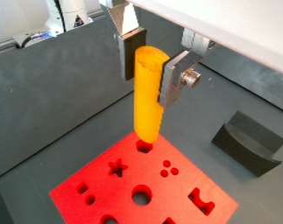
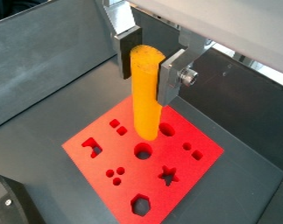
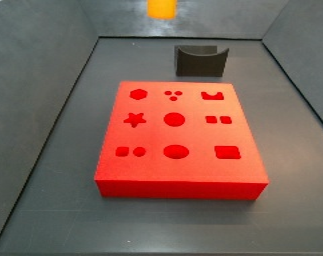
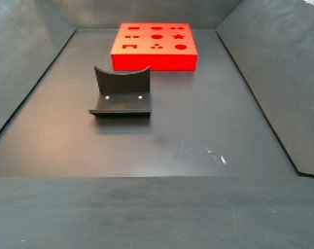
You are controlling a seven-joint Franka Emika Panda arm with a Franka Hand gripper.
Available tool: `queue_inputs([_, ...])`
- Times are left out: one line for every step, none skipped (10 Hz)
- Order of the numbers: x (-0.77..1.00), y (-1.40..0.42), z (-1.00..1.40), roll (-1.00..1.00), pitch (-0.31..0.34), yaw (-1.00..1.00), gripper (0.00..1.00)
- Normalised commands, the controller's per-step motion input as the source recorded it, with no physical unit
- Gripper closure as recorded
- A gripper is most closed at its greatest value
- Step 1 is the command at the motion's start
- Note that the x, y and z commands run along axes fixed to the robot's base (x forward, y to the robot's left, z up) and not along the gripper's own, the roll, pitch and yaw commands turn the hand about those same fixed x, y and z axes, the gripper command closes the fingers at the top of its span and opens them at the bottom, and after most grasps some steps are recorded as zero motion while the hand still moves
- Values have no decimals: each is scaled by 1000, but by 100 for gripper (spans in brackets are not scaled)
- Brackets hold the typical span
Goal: Insert the oval object.
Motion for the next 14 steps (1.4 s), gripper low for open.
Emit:
queue_inputs([29, -97, -40, -14, -3, 0, 100])
queue_inputs([203, -269, -120, 0, 0, 0, 100])
queue_inputs([271, -706, -389, 17, -76, 0, 100])
queue_inputs([666, -837, -540, 26, 0, 0, 100])
queue_inputs([631, -771, -631, 34, -4, 26, 100])
queue_inputs([86, -680, -726, 0, -227, 380, 100])
queue_inputs([37, -609, -674, 0, -217, 457, 100])
queue_inputs([23, -586, -726, 0, -167, 514, 100])
queue_inputs([77, -551, -771, 0, -144, 517, 100])
queue_inputs([0, -417, -500, 0, -124, 354, 100])
queue_inputs([0, -220, -511, 0, -74, 254, 100])
queue_inputs([106, -31, -549, 0, -110, 366, 100])
queue_inputs([177, 0, -289, 57, 0, 326, 100])
queue_inputs([277, 0, -203, 94, 17, 97, 100])
